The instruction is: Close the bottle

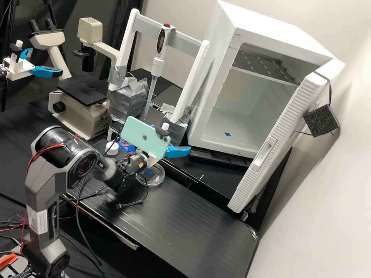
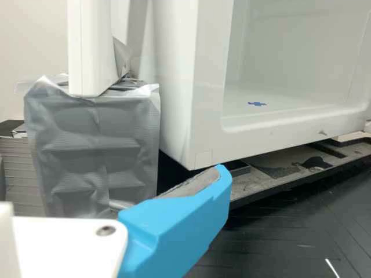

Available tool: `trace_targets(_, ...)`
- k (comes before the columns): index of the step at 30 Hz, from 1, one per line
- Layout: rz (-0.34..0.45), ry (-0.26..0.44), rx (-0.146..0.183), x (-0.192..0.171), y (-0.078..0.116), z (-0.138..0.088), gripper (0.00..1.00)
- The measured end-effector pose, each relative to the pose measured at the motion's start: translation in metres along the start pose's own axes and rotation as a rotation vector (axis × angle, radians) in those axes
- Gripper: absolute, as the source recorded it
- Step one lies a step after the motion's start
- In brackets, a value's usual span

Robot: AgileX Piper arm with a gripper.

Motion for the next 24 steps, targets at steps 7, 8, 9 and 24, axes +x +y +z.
trace_targets(7, -0.001, -0.001, 0.0, 0.0, 0.0, 0.0, 1.0)
trace_targets(8, -0.001, -0.001, 0.0, -0.002, 0.0, 0.0, 1.0)
trace_targets(9, -0.002, -0.001, 0.002, -0.005, 0.0, 0.0, 1.0)
trace_targets(24, 0.044, 0.336, 0.009, -0.109, -0.014, -0.044, 1.0)
